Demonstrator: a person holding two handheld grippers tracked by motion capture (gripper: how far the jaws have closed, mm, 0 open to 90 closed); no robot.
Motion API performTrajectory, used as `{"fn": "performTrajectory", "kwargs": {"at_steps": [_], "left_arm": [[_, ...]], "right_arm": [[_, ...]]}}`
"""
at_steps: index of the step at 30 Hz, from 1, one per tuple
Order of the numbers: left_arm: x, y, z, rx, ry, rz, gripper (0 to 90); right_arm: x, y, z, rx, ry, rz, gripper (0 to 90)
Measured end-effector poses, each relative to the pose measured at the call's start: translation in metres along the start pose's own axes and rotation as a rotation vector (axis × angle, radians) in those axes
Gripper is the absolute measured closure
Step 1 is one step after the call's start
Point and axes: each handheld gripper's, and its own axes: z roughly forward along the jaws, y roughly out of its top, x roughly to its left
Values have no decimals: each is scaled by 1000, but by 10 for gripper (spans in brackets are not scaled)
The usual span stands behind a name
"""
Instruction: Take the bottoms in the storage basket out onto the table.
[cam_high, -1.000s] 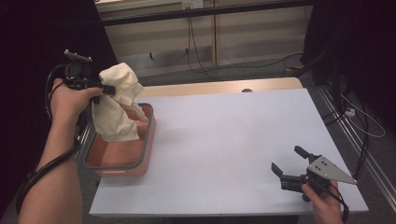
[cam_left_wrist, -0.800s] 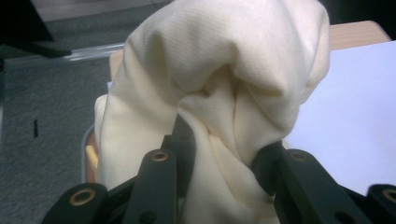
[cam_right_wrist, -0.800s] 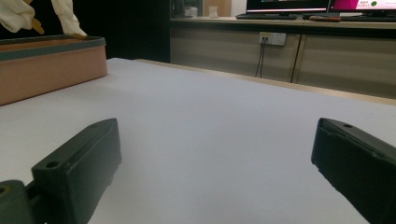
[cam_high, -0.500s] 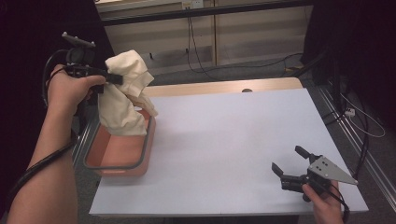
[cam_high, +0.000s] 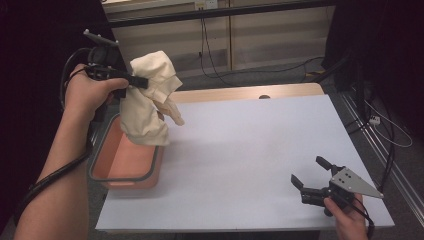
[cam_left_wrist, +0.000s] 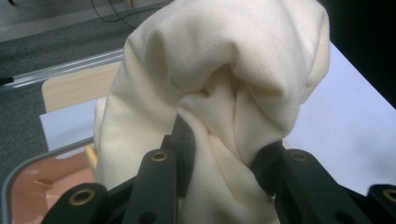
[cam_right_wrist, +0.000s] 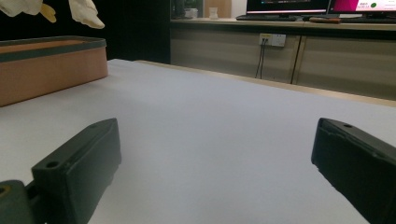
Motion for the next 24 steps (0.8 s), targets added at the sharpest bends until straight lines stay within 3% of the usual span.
{"fn": "performTrajectory", "kwargs": {"at_steps": [24], "left_arm": [[-32, -7, 31, 17, -112, 73, 688]], "right_arm": [[0, 0, 0, -3, 2, -6, 10]]}}
